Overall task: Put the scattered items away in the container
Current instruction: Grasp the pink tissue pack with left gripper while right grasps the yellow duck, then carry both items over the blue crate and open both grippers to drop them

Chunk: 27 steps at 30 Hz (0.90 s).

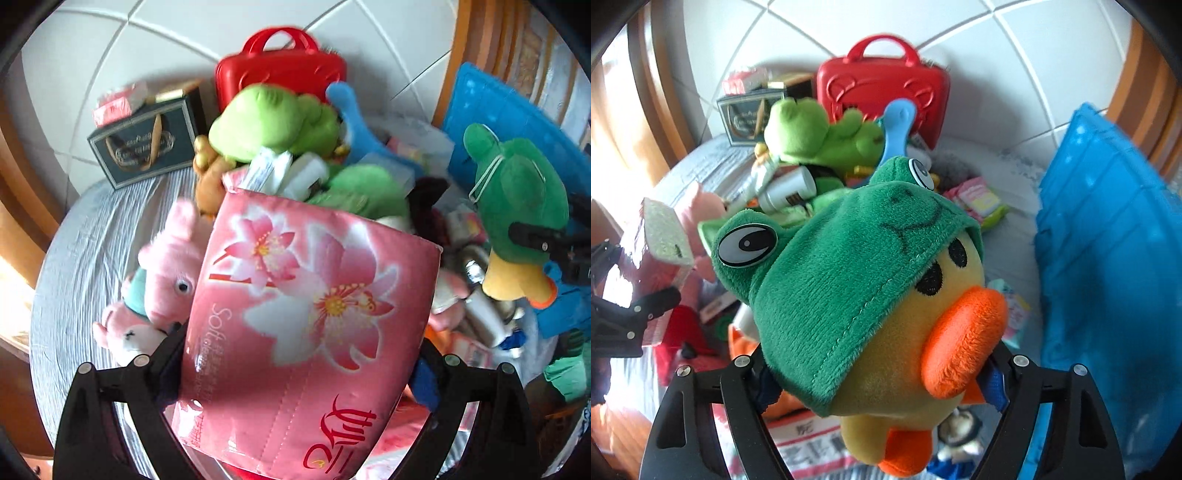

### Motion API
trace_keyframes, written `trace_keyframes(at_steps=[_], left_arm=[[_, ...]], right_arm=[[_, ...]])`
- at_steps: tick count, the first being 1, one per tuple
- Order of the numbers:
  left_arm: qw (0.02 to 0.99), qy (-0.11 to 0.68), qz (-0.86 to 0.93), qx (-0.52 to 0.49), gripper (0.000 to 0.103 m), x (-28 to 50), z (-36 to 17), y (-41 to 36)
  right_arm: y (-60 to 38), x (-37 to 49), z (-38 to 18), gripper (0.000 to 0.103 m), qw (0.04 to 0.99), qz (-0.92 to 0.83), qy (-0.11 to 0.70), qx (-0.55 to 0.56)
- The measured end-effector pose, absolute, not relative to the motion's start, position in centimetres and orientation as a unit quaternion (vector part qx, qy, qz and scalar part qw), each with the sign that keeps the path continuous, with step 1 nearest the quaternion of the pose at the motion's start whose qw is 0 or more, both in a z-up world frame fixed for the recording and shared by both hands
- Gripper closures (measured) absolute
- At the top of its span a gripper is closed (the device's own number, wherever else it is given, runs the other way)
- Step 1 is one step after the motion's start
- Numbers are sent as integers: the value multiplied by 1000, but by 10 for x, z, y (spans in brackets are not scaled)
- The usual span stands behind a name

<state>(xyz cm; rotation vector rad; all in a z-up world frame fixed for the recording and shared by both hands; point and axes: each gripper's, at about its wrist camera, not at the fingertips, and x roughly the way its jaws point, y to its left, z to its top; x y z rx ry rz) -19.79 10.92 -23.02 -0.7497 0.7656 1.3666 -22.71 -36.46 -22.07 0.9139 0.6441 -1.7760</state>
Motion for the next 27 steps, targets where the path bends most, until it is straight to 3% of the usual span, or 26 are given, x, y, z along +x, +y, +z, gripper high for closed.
trace_keyframes(at_steps=[15, 24, 27], left_arm=[[729, 284, 553, -286, 7, -133, -121, 91], [793, 269, 507, -205, 7, 2, -45, 94], [812, 264, 484, -190, 7, 57, -23, 97]], right_arm=[[-250, -197, -99, 18, 408, -833, 138, 346], [-115, -227, -49, 17, 385, -862, 84, 320], [-72, -244, -45, 16, 426, -842, 86, 320]])
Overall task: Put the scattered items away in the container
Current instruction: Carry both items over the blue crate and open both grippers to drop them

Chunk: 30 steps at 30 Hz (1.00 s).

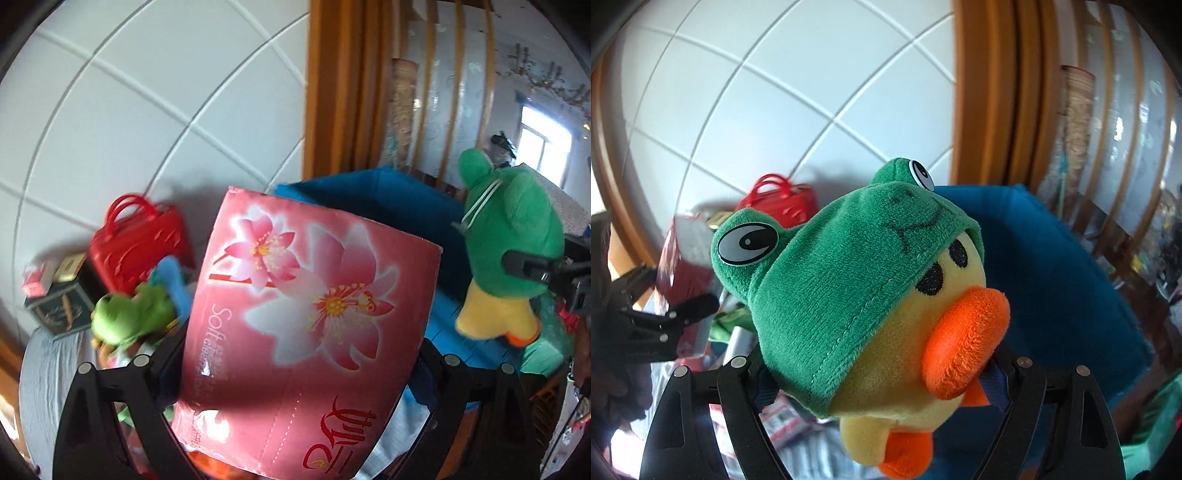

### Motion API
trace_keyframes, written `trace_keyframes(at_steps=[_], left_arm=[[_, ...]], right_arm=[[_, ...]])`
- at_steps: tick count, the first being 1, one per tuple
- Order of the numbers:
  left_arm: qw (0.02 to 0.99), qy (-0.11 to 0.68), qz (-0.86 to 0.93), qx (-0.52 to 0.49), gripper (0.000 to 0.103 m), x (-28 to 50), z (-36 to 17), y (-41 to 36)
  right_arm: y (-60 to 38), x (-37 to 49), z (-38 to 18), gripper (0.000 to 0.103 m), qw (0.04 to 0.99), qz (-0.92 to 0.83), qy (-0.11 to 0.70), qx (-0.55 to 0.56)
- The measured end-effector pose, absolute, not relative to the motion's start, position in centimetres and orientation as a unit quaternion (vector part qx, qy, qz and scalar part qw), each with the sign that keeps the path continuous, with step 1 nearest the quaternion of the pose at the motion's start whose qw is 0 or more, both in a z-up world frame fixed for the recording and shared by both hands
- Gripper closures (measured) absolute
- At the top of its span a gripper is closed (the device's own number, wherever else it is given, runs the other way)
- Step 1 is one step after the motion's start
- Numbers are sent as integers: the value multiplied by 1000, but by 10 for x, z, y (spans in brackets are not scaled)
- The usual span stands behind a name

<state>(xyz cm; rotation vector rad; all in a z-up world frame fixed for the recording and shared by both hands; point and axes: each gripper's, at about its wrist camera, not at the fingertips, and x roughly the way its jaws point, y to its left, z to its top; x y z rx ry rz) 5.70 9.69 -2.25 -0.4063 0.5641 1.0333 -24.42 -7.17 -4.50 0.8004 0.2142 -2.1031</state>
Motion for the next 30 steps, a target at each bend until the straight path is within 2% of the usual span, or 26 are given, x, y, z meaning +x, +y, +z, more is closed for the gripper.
trace_keyframes(at_steps=[3, 7, 9, 11, 14, 21, 23, 30], left_arm=[[828, 268, 459, -179, 7, 117, -6, 102], [834, 280, 441, -175, 7, 188, 4, 116], [835, 291, 431, -179, 6, 219, 4, 123], [836, 311, 412, -186, 0, 251, 0, 132], [826, 363, 370, -223, 0, 293, -17, 145], [812, 369, 388, -231, 0, 316, -25, 155], [811, 369, 394, -227, 0, 318, -24, 154], [803, 369, 405, -234, 0, 317, -34, 166]], right_arm=[[-34, -264, -47, 16, 425, -841, 95, 322], [9, -292, -53, 15, 373, -860, 76, 340], [25, -304, -58, 12, 370, -858, 76, 347], [35, -311, -65, 0, 360, -861, 79, 351], [45, -326, -78, 0, 318, -867, 70, 376], [66, -343, -100, 0, 325, -857, 55, 397], [70, -350, -99, 0, 282, -873, 30, 396], [75, -368, -97, 0, 251, -883, 10, 395]])
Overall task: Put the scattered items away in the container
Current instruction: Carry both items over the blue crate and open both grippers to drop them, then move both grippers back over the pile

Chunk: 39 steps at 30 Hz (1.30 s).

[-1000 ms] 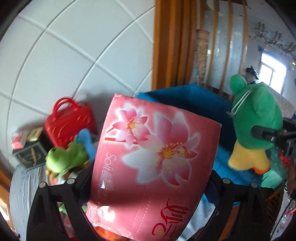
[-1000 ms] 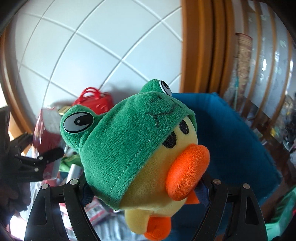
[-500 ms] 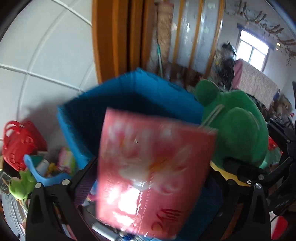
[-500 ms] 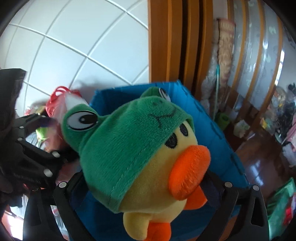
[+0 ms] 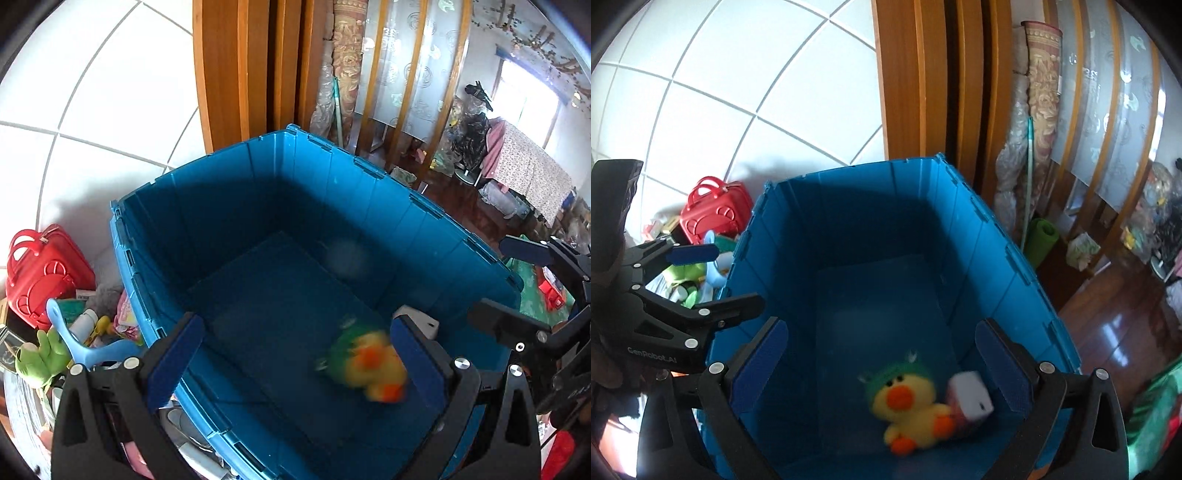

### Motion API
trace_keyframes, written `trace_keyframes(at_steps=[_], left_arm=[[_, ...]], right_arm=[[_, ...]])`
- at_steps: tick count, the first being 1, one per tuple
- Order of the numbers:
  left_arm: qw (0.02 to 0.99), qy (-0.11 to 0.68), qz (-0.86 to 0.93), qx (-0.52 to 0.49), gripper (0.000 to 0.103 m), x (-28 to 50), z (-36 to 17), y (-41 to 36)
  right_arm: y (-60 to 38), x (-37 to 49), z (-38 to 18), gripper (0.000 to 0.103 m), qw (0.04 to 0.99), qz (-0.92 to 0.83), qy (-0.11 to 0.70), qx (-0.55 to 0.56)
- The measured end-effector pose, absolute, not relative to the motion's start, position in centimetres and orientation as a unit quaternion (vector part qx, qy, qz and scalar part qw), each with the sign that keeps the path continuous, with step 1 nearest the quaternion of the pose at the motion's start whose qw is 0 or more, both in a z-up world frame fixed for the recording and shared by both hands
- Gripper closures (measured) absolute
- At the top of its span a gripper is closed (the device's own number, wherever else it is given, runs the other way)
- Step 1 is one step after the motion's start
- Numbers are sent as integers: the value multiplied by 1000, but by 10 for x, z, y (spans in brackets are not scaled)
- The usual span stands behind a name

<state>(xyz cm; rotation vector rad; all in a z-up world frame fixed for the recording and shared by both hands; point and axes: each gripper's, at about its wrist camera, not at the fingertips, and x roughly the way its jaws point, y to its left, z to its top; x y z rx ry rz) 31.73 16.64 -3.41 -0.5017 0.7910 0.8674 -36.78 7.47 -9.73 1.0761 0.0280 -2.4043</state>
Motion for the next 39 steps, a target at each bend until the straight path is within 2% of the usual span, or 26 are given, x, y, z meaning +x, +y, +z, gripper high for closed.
trace_keyframes(at_steps=[16, 18, 25, 39], left_arm=[[786, 342, 442, -266, 0, 245, -37, 149], [783, 337, 449, -268, 0, 235, -38, 145], [762, 319, 484, -290, 0, 179, -54, 134], [661, 302, 588, -356, 0, -45, -128, 91]], right_arm=[[46, -347, -95, 0, 254, -881, 10, 400], [37, -344, -93, 0, 219, -888, -8, 403], [-10, -326, -89, 0, 260, -881, 9, 395], [-163, -276, -93, 0, 332, -847, 39, 413]])
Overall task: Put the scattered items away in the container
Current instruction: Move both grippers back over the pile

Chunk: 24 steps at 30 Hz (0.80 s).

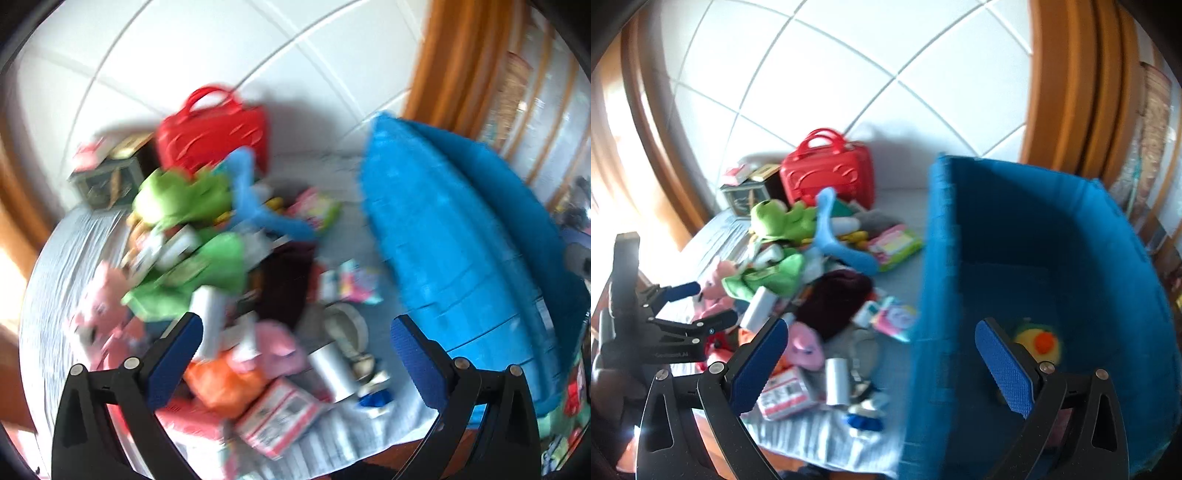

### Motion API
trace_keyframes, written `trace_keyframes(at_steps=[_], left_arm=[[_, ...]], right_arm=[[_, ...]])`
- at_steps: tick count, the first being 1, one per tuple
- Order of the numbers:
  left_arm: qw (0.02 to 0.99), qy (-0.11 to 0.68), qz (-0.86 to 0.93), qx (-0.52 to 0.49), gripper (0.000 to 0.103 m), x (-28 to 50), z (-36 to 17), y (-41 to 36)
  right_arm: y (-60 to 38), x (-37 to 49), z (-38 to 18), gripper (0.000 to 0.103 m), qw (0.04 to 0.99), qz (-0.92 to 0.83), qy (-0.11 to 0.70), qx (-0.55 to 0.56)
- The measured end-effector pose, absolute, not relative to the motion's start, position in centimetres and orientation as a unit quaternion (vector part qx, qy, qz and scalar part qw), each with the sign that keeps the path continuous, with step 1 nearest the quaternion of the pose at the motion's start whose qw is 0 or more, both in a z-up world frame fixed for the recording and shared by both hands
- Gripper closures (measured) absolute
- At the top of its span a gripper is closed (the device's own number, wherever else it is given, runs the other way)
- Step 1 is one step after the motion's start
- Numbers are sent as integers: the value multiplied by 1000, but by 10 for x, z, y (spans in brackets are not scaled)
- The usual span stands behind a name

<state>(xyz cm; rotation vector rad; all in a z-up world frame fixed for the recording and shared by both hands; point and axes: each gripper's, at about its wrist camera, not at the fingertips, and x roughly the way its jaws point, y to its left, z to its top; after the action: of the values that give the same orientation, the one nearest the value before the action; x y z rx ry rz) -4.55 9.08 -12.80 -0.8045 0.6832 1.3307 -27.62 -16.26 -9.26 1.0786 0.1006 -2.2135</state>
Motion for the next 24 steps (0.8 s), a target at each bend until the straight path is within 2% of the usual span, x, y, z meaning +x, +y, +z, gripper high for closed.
trace_keyframes(at_steps=[15, 24], left_arm=[[568, 300, 622, -449, 0, -228, -249, 59], [465, 283, 620, -565, 0, -303, -350, 46]], right_arm=[[-346, -232, -165, 0, 383, -795, 116, 457], [-440, -210, -232, 0, 395, -768, 146, 482]])
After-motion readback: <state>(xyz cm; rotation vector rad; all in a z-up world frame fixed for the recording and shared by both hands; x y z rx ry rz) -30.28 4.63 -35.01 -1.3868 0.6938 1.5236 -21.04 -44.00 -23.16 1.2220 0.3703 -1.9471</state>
